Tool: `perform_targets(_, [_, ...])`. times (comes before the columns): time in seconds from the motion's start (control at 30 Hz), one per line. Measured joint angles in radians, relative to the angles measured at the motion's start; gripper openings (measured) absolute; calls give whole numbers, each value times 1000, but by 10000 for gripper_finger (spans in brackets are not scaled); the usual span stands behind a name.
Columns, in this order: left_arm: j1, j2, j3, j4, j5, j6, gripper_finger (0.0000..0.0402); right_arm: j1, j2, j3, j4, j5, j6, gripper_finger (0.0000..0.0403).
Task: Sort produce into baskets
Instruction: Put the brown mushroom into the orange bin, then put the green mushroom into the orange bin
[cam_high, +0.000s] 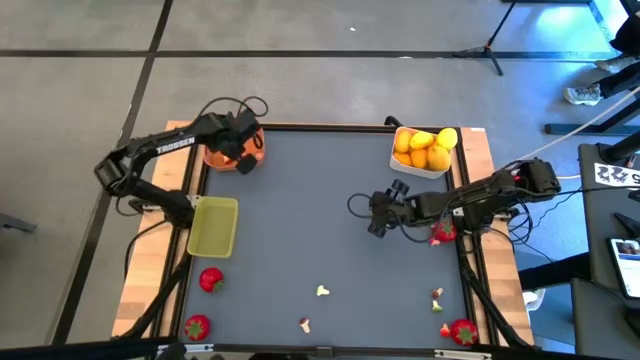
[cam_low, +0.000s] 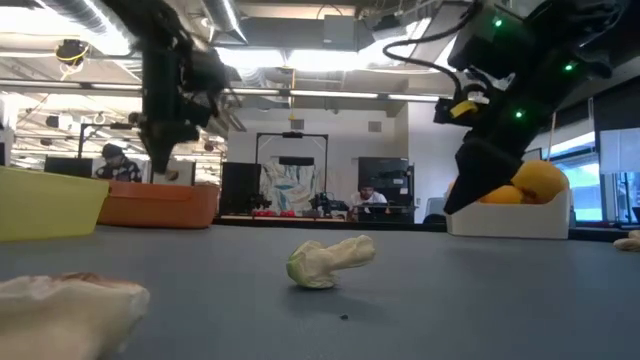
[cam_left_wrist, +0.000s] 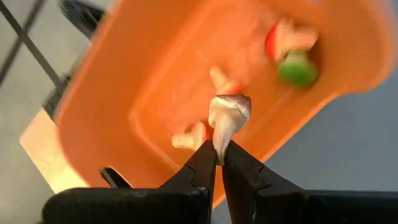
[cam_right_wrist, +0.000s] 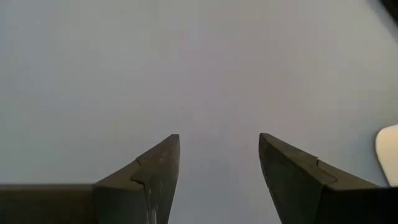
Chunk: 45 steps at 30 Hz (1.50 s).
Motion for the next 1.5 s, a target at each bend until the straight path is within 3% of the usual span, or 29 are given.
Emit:
perform_targets(0.27, [28,67,-13,35,4,16,37,-7,0,0,-33,-57,-23,218])
perform_targets(0.53, [26,67,-7,77,7,-3,132,-6,-3,3,-61,-165,-22,218])
perform_targets(0.73, [-45,-8,-4,86,50,-65,171,-6,-26,88,-296,-280,-25,218])
perform_targets(0.9, [-189,-87,-4,86,103,-118,175,50,-36,121,-285,-425,-63,218])
perform_targets(1.13, [-472,-124,-4,170,132,-197,175,149,-35,124,-25,-399,-91,218])
perform_targets(1.33, [-689,-85,-52,443,292,-219,175,185,-35,124,12,-333,-41,218])
perform_targets(1.5, [-838,-28,-105,741,327,-213,175,192,-34,124,16,-313,24,218])
